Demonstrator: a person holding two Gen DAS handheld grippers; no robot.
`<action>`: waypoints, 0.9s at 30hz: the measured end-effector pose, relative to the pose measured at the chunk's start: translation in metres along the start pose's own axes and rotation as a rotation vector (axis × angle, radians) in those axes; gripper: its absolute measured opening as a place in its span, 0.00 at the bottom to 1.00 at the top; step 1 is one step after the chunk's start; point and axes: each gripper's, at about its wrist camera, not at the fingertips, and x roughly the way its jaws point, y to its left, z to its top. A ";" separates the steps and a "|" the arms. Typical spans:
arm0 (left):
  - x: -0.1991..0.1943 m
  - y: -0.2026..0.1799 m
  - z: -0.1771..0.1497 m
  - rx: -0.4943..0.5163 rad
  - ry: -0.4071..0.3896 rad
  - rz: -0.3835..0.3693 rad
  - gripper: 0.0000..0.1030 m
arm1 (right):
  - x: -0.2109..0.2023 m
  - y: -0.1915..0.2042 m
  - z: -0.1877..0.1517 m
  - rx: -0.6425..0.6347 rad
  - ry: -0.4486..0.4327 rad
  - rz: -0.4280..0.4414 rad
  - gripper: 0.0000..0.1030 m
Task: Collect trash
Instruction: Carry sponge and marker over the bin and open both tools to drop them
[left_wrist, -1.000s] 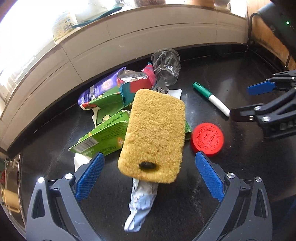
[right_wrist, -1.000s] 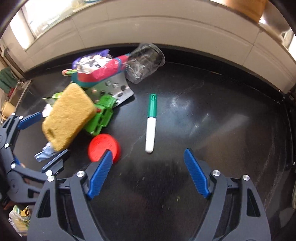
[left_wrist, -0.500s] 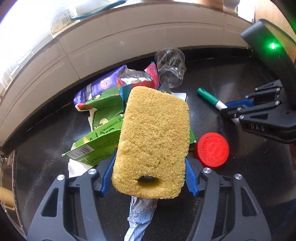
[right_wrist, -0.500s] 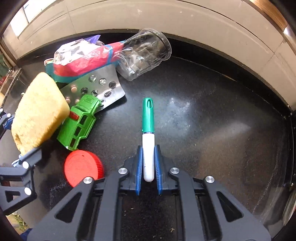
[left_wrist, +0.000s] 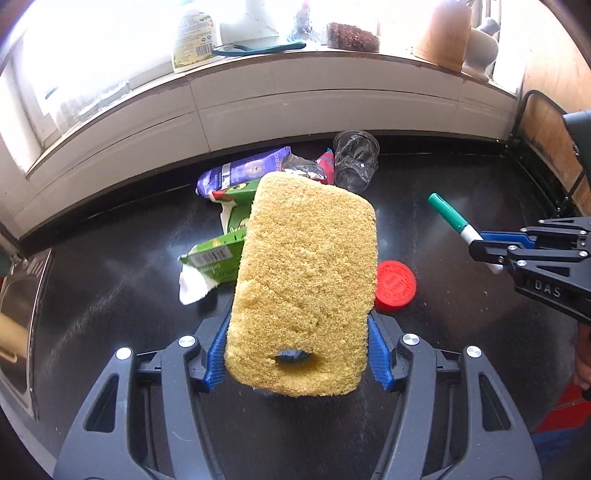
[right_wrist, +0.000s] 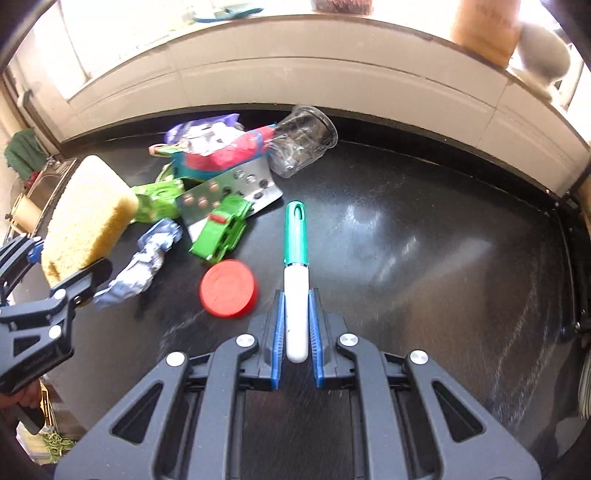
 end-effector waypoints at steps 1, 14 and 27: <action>-0.002 -0.001 -0.002 -0.002 -0.001 -0.001 0.58 | -0.007 0.003 -0.006 -0.001 -0.005 0.000 0.13; -0.039 0.013 -0.036 -0.073 -0.030 0.033 0.57 | -0.034 0.036 -0.026 -0.056 -0.024 0.023 0.13; -0.123 0.138 -0.143 -0.426 -0.011 0.301 0.57 | -0.029 0.232 -0.012 -0.435 0.013 0.296 0.13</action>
